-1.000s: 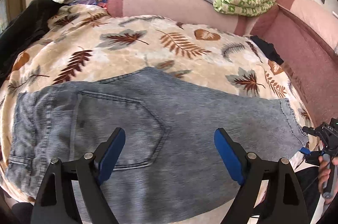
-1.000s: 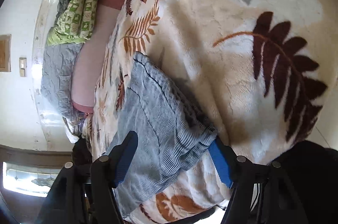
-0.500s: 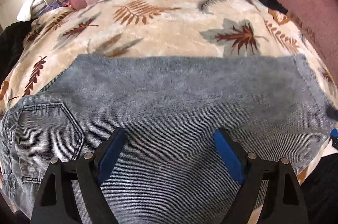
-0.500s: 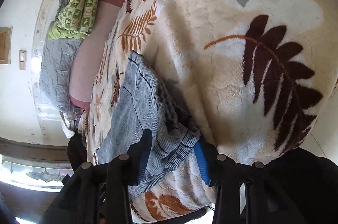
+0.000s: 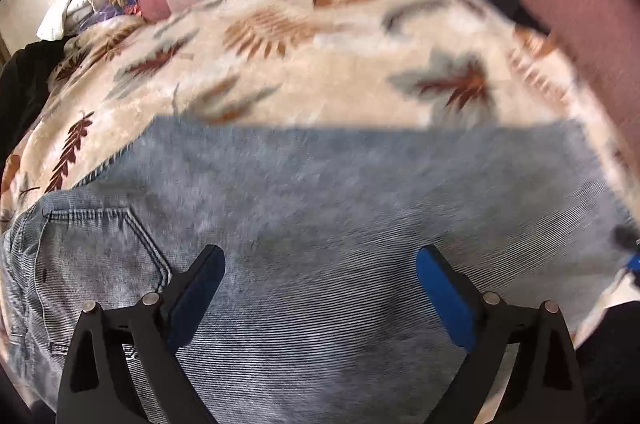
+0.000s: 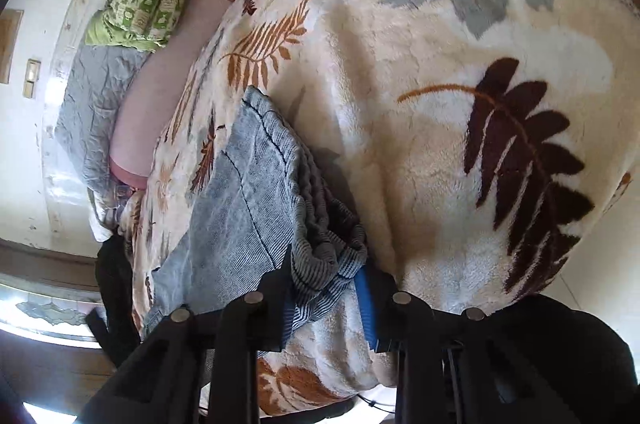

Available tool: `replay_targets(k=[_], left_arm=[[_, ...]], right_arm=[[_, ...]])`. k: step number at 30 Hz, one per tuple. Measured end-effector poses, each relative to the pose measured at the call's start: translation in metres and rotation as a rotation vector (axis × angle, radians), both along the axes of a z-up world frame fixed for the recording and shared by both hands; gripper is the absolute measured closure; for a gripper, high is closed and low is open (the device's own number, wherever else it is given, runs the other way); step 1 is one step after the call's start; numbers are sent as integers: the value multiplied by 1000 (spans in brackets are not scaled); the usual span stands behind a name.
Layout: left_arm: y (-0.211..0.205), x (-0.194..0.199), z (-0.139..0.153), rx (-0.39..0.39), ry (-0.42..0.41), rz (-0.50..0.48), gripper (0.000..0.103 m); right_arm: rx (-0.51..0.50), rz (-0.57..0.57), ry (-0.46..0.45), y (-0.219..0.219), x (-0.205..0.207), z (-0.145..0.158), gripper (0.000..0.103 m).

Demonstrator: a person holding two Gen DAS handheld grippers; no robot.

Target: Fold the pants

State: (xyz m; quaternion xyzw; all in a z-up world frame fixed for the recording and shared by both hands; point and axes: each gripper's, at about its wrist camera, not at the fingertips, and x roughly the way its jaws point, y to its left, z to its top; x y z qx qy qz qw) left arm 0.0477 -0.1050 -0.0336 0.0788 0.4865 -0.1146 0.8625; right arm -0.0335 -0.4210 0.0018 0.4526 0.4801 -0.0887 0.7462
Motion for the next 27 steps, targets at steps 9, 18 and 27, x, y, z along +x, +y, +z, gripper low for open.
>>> replay_targets(k=[9,18,27], left_arm=[[-12,4,-26,57,17,-24,1],[-10,-1,-22,8,51,-38,2],[-16,-1,-26,33,24,-44,0]], right_arm=[[-95,41,10,11,8,16,75],[-121,45,51,13,13,13,77],[54,-39,29,-8,4,-5,71]])
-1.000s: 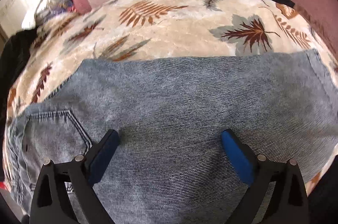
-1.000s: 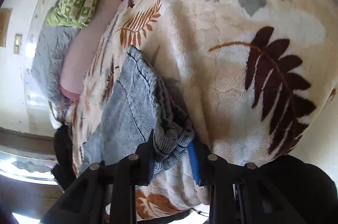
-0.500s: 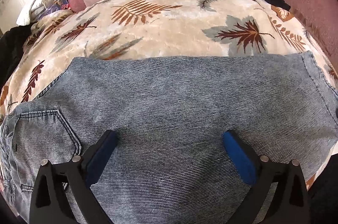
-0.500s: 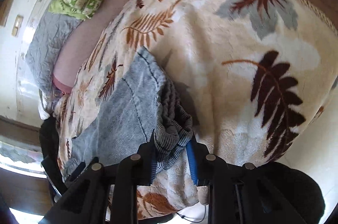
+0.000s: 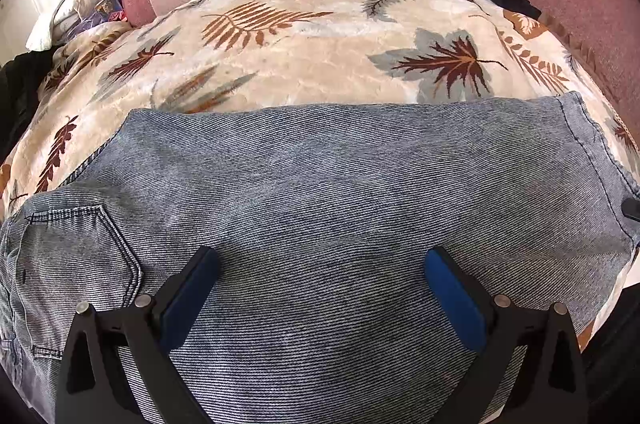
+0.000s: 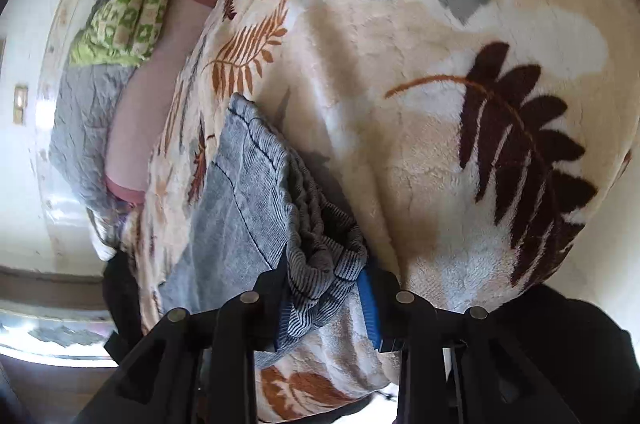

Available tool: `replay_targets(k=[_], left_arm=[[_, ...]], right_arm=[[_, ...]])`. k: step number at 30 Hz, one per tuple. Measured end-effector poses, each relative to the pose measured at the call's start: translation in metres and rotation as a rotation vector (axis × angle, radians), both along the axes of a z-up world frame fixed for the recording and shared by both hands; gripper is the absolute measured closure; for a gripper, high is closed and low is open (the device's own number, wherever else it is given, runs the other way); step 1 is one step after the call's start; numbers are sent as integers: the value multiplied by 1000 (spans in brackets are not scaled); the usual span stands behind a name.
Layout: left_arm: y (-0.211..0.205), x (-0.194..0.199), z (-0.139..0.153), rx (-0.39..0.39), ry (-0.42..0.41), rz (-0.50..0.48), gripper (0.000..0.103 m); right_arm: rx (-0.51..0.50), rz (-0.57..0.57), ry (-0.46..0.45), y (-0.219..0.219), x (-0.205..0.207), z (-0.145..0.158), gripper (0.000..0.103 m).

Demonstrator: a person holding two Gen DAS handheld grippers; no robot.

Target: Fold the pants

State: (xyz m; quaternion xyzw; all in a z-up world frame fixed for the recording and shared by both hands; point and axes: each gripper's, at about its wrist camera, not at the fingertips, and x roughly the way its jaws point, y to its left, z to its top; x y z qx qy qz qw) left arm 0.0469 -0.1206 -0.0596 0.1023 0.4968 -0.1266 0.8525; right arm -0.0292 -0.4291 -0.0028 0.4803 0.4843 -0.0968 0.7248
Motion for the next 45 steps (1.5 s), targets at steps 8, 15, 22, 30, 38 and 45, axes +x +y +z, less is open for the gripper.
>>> replay_targets(k=[8,15,22,30,38,45], left_arm=[[0,1,1,-6,9,1,0],[53,6,33,-231,18,104,9],[173,-7,84,-293,-137,341,9],[190,-18,101,-296,-124,323,9],[97,-16,101,-309,-62,93,9],[66,-18,11,-35,67,56,7]], right_arm=[[-269,138,-115,46,17,74,85],[-491,468,-332,182,51,148,85],[-468,851,-322,331,55,75,84],[-295,889,-386,334,38,43,34],[-114,632,-329,228,-2,41,32],[138,367,-353,143,11,41,33]])
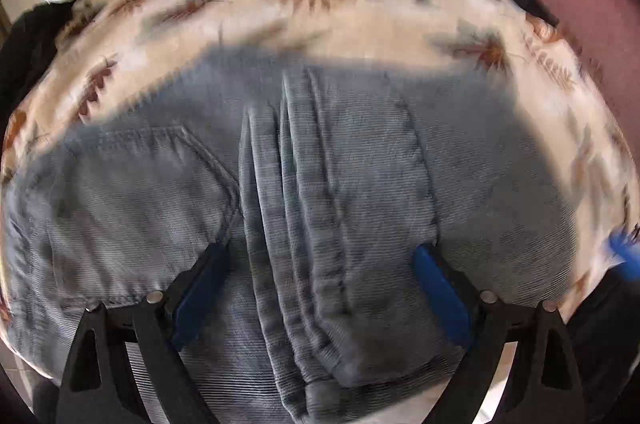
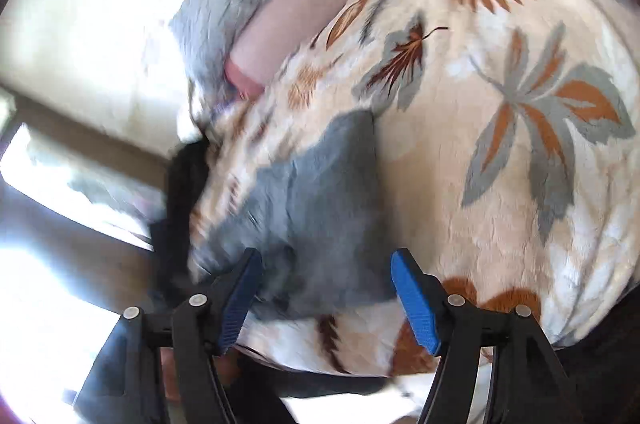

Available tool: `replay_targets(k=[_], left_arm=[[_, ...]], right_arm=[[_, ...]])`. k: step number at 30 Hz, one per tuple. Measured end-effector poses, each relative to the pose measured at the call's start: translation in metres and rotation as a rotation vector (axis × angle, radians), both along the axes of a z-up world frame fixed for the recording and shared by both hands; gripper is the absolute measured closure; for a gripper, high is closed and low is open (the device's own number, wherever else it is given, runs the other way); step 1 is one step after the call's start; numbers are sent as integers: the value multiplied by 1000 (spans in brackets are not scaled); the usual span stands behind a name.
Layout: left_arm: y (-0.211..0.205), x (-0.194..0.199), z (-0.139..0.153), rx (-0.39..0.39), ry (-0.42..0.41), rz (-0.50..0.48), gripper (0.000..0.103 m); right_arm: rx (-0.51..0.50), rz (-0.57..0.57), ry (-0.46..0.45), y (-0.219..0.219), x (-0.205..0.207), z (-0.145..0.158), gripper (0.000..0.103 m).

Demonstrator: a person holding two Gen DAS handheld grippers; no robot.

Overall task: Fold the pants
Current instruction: 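Fold the leg hems with the right gripper toward the back pocket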

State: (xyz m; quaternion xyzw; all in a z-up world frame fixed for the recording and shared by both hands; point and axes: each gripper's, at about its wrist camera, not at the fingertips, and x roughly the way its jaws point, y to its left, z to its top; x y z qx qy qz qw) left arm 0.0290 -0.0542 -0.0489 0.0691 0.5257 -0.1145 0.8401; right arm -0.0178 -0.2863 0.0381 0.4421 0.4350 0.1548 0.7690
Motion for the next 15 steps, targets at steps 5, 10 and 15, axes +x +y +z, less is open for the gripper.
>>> replay_targets(k=[5,10,15], left_arm=[[-1,0,4,13,15,-6,7],[4,-7,14,-8,-6,11,9],[-9,-18,39,-38,-116,-49,9]], right_arm=[[201,91,53,15,29,-28,33],[225,49,199,11,32,-65,40],[77,84,87,1,53,-9,40]])
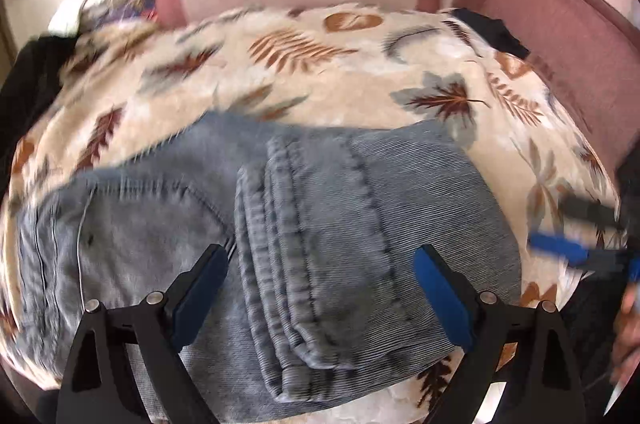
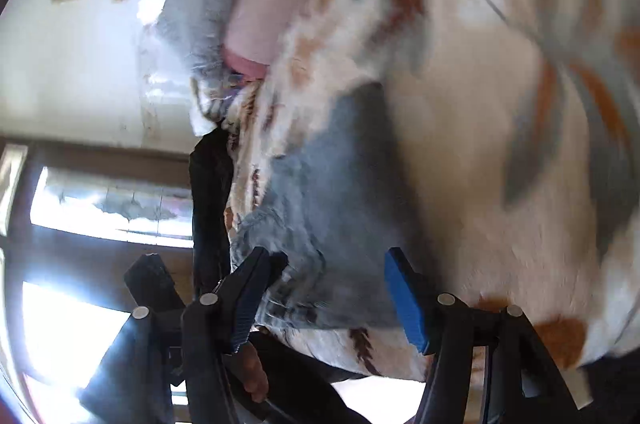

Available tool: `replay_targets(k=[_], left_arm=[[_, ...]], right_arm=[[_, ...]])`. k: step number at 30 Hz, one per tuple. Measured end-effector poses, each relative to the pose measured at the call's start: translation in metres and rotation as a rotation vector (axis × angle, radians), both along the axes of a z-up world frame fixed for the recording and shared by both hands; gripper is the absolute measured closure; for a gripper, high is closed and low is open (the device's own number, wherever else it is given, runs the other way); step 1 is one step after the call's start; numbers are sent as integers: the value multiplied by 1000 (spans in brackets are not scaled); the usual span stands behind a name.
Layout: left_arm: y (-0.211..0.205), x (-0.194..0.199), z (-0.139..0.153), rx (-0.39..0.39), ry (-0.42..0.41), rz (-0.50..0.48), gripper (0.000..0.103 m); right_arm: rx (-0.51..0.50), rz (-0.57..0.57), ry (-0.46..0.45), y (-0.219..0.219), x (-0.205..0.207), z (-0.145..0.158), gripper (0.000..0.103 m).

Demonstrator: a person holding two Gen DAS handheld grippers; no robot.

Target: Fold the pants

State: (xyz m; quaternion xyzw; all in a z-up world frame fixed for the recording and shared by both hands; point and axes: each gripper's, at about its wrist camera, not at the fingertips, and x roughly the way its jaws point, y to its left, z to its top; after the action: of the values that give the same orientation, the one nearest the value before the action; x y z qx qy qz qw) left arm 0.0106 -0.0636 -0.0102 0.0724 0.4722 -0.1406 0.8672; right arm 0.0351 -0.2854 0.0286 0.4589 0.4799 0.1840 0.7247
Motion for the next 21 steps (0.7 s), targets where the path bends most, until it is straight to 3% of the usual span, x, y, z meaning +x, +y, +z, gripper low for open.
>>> replay_targets(k=[4,5,8,9,10,12,13,18,21], left_arm=[[-4,12,-44,55,140,6,7],[-2,9,-43,41,104,3,6],[-1,8,-44,35,100,2,6],[-1,8,-45,35,96,0,6],[-1,7,-45,36,90,-1,6],[-1,6,-46,31,82,-1,6],[0,5,-46,29,78,-2,6],[0,1,-45,22,55,-9,5],[1,1,-44,20,50,-9,5]], right_arm=[[-108,-7,-15,-8,46,10,40],[-123,-1,2,-7,60,6,40],[-176,52,72,-4,93,-16,41],[-209,88,88,4,102,-21,47],[-274,119,109,11,103,-27,65],[-383,126,147,17,111,-43,76],[-388,116,150,15,113,-43,78],[-547,86,78,19,104,-27,81],[-558,91,53,21,95,-21,78]])
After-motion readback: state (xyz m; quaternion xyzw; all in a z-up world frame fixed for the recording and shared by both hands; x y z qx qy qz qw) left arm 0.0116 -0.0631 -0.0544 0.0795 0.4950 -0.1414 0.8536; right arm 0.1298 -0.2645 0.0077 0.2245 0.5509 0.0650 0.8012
